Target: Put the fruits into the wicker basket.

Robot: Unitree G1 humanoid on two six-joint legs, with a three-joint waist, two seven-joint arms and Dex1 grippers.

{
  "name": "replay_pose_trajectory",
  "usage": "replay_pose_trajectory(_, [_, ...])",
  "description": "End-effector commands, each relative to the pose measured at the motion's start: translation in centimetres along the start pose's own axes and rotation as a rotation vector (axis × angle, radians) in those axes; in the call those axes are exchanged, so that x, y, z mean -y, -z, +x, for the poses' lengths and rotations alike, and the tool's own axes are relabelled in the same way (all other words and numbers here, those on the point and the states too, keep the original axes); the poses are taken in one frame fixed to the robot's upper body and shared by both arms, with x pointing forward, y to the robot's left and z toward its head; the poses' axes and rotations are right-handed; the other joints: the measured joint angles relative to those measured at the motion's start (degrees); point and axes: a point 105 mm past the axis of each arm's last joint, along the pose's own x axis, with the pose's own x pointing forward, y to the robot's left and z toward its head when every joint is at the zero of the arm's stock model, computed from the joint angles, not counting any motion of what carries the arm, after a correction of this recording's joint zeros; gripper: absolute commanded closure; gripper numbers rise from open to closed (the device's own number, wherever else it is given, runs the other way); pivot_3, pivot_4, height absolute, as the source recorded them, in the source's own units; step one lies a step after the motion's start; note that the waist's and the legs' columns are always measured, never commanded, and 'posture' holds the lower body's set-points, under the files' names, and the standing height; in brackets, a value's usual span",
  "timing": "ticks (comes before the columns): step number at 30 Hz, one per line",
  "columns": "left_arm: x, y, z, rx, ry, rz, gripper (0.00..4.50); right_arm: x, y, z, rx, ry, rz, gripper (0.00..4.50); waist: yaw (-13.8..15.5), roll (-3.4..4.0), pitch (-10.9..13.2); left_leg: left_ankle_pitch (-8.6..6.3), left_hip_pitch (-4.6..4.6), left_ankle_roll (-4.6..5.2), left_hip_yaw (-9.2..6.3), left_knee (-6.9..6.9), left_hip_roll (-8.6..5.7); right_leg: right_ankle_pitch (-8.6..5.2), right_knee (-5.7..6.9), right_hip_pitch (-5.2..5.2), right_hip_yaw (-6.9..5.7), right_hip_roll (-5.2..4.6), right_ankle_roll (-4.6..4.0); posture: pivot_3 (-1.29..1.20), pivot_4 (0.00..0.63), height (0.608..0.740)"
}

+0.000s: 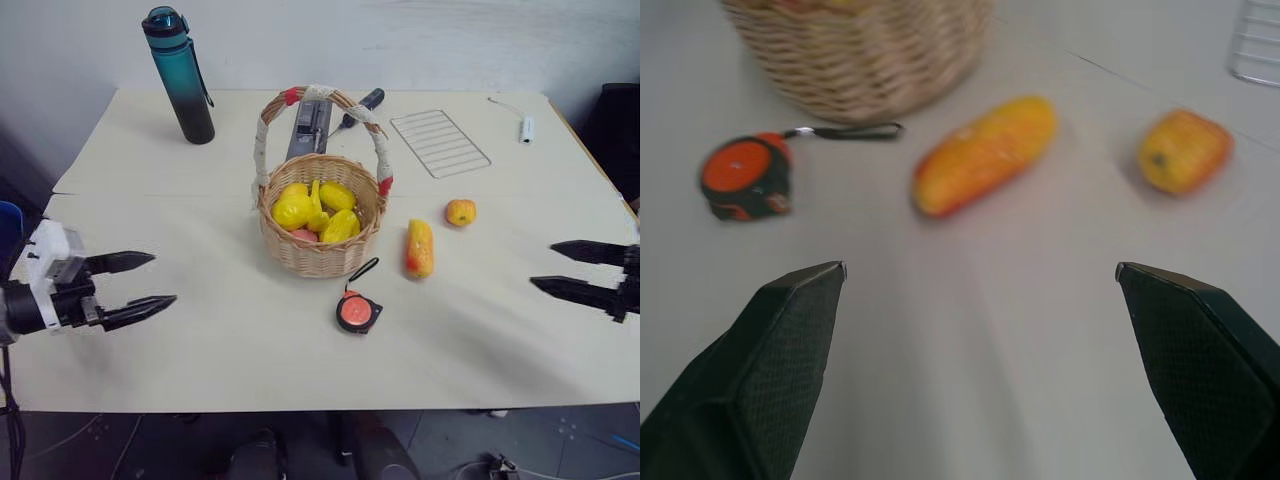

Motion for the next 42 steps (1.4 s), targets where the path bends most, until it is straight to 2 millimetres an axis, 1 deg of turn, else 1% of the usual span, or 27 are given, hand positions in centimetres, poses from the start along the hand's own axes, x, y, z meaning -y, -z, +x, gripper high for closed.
replay_pose_trajectory(1, [2.4,-1.6,2.5,0.008,0.165,0.048,0.02,-3.5,-0.4,4.6,0.039,-0.132,-0.044,0.03,0.0,-0.02,0.0,0.01,0.0,-0.01,-0.03,0.02,0.0,0.01,0.0,0.02,-0.01,0.0,0.01,0.0,0.15,0.74])
replay_pose_trajectory(2, [2.8,-1.7,3.0,-0.001,0.19,0.059,0.02,-4.1,-0.3,5.5,0.042,-0.146,-0.055,0.03,0.1,-0.02,0.0,0.01,-0.01,-0.01,-0.05,0.07,-0.01,0.01,0.0,0.04,-0.02,0.0,0.02,0.0,0.15,0.74])
replay_pose_trajectory(5, [4.0,-2.4,4.6,-0.022,0.294,0.125,0.02,-5.9,1.6,9.0,0.013,-0.167,-0.145,0.03,0.1,-0.02,0.0,0.02,-0.03,-0.01,-0.06,0.06,-0.05,0.02,0.0,0.03,-0.01,0.0,0.03,0.0,0.15,0.74])
replay_pose_trajectory(7, [4.5,-2.9,5.3,-0.031,0.346,0.162,0.02,-6.2,2.4,10.7,0.004,-0.148,-0.198,0.03,0.1,-0.02,0.0,0.02,-0.05,-0.02,-0.06,0.07,-0.05,0.02,0.0,0.0,-0.01,0.0,0.04,0.0,0.15,0.74])
replay_pose_trajectory(9, [4.9,-3.4,5.9,-0.04,0.4,0.2,0.02,-6.3,3.2,12.5,0.009,-0.124,-0.212,0.03,0.1,-0.03,0.0,0.02,-0.1,-0.02,-0.06,0.1,-0.07,0.03,0.02,-0.04,-0.01,0.0,0.04,0.0,0.15,0.74])
replay_pose_trajectory(11, [5.0,-3.9,6.5,-0.034,0.429,0.219,0.02,-6.4,3.8,13.6,0.014,-0.119,-0.215,0.03,0.2,-0.03,0.0,0.02,-0.11,-0.03,-0.05,0.14,-0.08,0.03,0.02,-0.05,-0.01,0.0,0.05,0.0,0.15,0.74])
replay_pose_trajectory(14, [4.9,-4.2,6.8,-0.03,0.442,0.226,0.02,-6.4,4.1,14.2,0.016,-0.118,-0.221,0.03,0.1,-0.02,0.0,0.04,-0.11,-0.07,0.01,0.19,-0.08,0.03,0.08,-0.07,0.0,0.0,0.04,0.0,0.15,0.74])
replay_pose_trajectory(16, [4.8,-4.5,7.2,-0.023,0.456,0.239,0.02,-6.8,5.0,15.5,-0.009,-0.145,-0.249,0.03,0.0,-0.03,0.0,0.04,-0.11,-0.07,0.01,0.23,-0.06,0.02,0.11,-0.08,0.0,0.01,0.03,0.0,0.15,0.74])
replay_pose_trajectory(18, [4.6,-4.6,7.4,-0.016,0.462,0.247,0.02,-6.8,5.4,16.8,-0.028,-0.143,-0.254,0.03,-0.1,-0.07,0.0,0.04,-0.09,-0.07,0.01,0.34,-0.05,0.01,0.19,-0.07,0.0,0.04,0.02,0.0,0.15,0.74])
replay_pose_trajectory(19, [4.5,-4.6,7.5,-0.014,0.462,0.249,0.02,-6.7,5.5,17.1,-0.032,-0.138,-0.261,0.03,-0.3,-0.08,0.0,0.04,-0.09,-0.06,0.02,0.43,-0.03,0.0,0.26,-0.07,0.0,0.06,0.0,0.0,0.15,0.74])
replay_pose_trajectory(21, [4.4,-4.7,7.6,-0.011,0.463,0.253,0.02,-6.7,5.7,17.3,-0.041,-0.143,-0.259,0.03,-0.3,-0.08,0.0,0.05,-0.03,-0.07,0.06,0.53,-0.03,-0.02,0.44,-0.06,0.05,0.07,-0.03,0.0,0.15,0.74])
replay_pose_trajectory(25, [4.3,-4.8,7.8,-0.004,0.461,0.263,0.02,-7.5,6.4,17.4,-0.056,-0.181,-0.243,0.03,-0.1,-0.1,0.0,0.16,0.03,-0.08,0.03,0.68,-0.05,-0.05,0.59,0.0,0.06,0.07,-0.11,0.0,0.15,0.74])
replay_pose_trajectory(32, [4.0,-4.7,7.9,-0.004,0.449,0.269,0.02,-7.7,5.3,17.4,-0.018,-0.181,-0.186,0.03,0.0,-0.11,0.0,0.29,-0.01,0.0,0.01,0.76,-0.11,0.06,0.6,0.02,0.14,0.06,-0.03,0.0,0.15,0.74])
replay_pose_trajectory(36, [3.8,-4.7,8.1,0.0,0.441,0.274,0.02,-7.2,4.5,17.3,0.007,-0.172,-0.154,0.03,0.0,-0.11,0.0,0.27,-0.03,-0.02,0.0,0.73,-0.09,0.04,0.6,0.0,0.1,0.06,-0.05,0.0,0.15,0.74])
replay_pose_trajectory(38, [3.6,-4.7,8.2,0.002,0.435,0.279,0.02,-7.2,4.4,17.2,0.007,-0.188,-0.14,0.03,0.0,-0.11,0.0,0.26,-0.04,-0.02,0.0,0.72,-0.09,0.04,0.6,-0.01,0.1,0.06,-0.05,0.0,0.15,0.74])
replay_pose_trajectory(42, [3.4,-4.8,8.3,0.007,0.429,0.285,0.02,-7.9,4.6,17.0,-0.005,-0.25,-0.153,0.03,0.0,-0.11,0.0,0.24,-0.05,0.0,-0.02,0.72,-0.09,0.04,0.59,-0.01,0.08,0.06,-0.05,0.0,0.15,0.74])
